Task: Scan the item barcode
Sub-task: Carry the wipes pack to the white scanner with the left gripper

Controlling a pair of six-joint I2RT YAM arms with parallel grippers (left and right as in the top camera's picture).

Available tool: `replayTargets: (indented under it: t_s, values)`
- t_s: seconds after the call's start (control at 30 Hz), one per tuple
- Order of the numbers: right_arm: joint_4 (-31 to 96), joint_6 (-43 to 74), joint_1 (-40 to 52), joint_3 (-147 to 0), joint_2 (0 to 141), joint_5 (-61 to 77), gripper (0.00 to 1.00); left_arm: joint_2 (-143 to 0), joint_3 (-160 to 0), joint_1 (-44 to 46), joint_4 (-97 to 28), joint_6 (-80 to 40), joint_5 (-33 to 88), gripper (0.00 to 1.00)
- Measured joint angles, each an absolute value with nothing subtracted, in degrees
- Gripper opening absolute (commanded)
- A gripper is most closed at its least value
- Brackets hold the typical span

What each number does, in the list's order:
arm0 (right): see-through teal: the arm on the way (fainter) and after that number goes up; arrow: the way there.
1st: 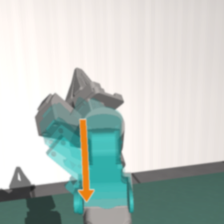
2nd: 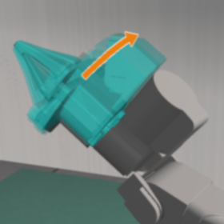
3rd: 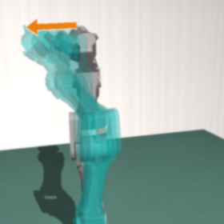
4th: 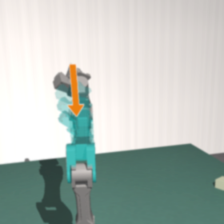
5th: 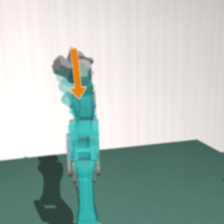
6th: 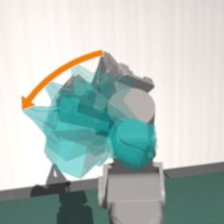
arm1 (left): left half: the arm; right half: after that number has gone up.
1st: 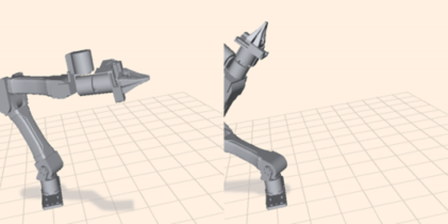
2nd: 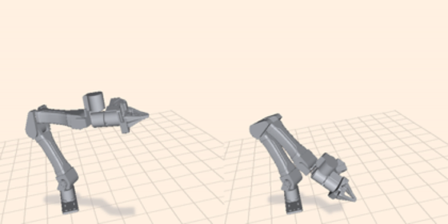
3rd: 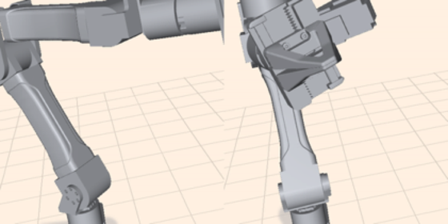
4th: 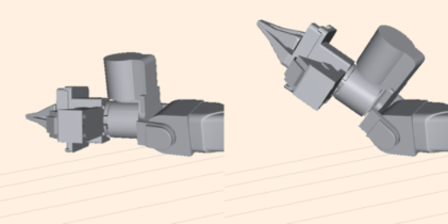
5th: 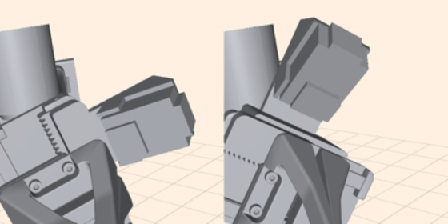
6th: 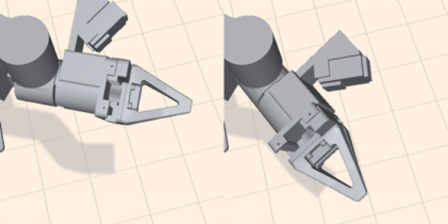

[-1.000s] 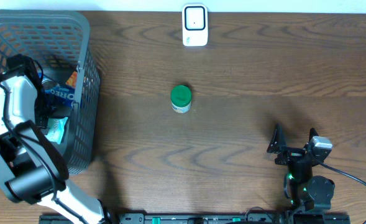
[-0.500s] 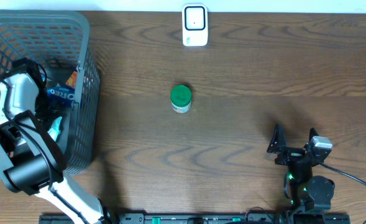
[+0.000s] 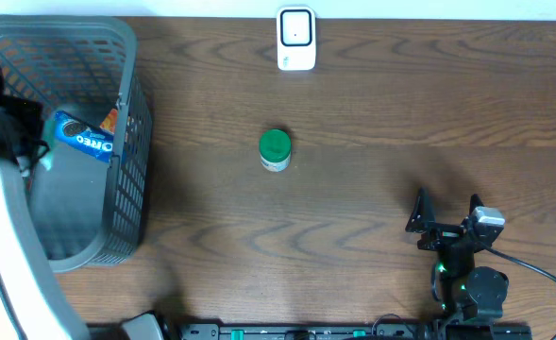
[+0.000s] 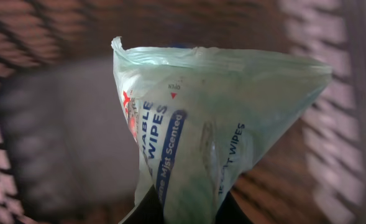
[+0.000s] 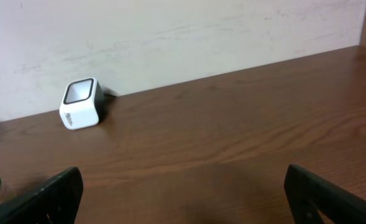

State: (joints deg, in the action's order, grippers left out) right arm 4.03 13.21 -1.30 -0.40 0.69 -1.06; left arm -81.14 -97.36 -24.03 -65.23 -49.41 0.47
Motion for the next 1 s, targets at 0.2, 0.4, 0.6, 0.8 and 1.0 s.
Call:
replayTargets:
  t_s: [0.2,0.4,0.6,0.8,1.0]
  values:
    - [4.0,13.2,-1.3,-0.4,0.7,-1.0,0.99,-72.2,-97.7,-4.8,-60.8,-49.6,12.8,0.07]
    - [4.1,13.2,-1.3,-0.4,0.7,-1.1,0.99,-78.7,-97.6,19.7,-52.8,-49.2,17.4,0.07]
    - [4.0,13.2,-1.3,-0.4,0.7,-1.1,0.99,-91.7,-97.6,30.5,-43.4,-42.9,34.3,0.07]
    - [4.0,13.2,-1.3,-0.4,0.7,-1.1,0.99,-103.2,-97.6,31.7,-40.7,-35.9,52.4,0.07]
    - [4.0,13.2,-1.3,-0.4,0.7,-1.1,0.99,-111.3,-97.6,31.5,-40.7,-31.6,56.9,0.07]
